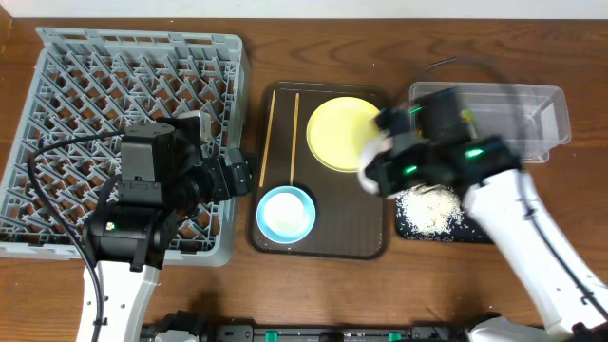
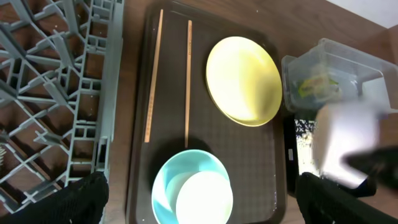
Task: Sort waste into correct bins and load items into the dishwasher
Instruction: 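Set the white bowl back down on the brown tray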
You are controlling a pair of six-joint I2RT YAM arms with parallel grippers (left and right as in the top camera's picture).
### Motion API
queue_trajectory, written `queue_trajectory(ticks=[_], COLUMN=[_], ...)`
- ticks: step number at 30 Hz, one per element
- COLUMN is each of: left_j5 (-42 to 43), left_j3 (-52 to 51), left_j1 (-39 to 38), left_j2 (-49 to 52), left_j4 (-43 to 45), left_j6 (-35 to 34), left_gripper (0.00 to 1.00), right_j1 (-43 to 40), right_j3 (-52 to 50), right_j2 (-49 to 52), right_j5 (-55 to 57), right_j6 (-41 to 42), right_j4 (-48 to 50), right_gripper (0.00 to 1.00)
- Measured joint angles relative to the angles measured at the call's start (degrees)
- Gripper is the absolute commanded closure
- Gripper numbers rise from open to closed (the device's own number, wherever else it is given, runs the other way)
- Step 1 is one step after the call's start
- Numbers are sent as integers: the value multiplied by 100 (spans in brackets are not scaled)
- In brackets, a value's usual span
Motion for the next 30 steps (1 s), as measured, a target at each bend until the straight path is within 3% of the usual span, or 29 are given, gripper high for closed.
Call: queue_trajectory(ticks=[6,13,14,16,18,24,30], left_j5=[0,0,0,0,0,0,0], left_j3=[0,0,0,0,0,0,0], left_j1=[0,0,0,0,0,0,0], left_j2=[0,0,0,0,0,0,0], left_j4=[-2,-2,0,-2,-2,9,13], left_j6=[0,0,0,0,0,0,0], left_gripper=[3,4,4,4,4,4,4], right_j1=[1292,1773,1768,1762,1759,1556,468], right_j3=[-109,-133,-133,-136,-136,-136,-17], right_j2=[455,1163,1237,1307,1320,1064,175], right_j5=[1158,2122,2210,2323,2400,2374,1720], right_j6=[966,1954,2037,2194,2214,2151,1670], right_j4=[-168,-192,-190,-184,-170,22,138], right_gripper=[99,99,88,53,43,40,40])
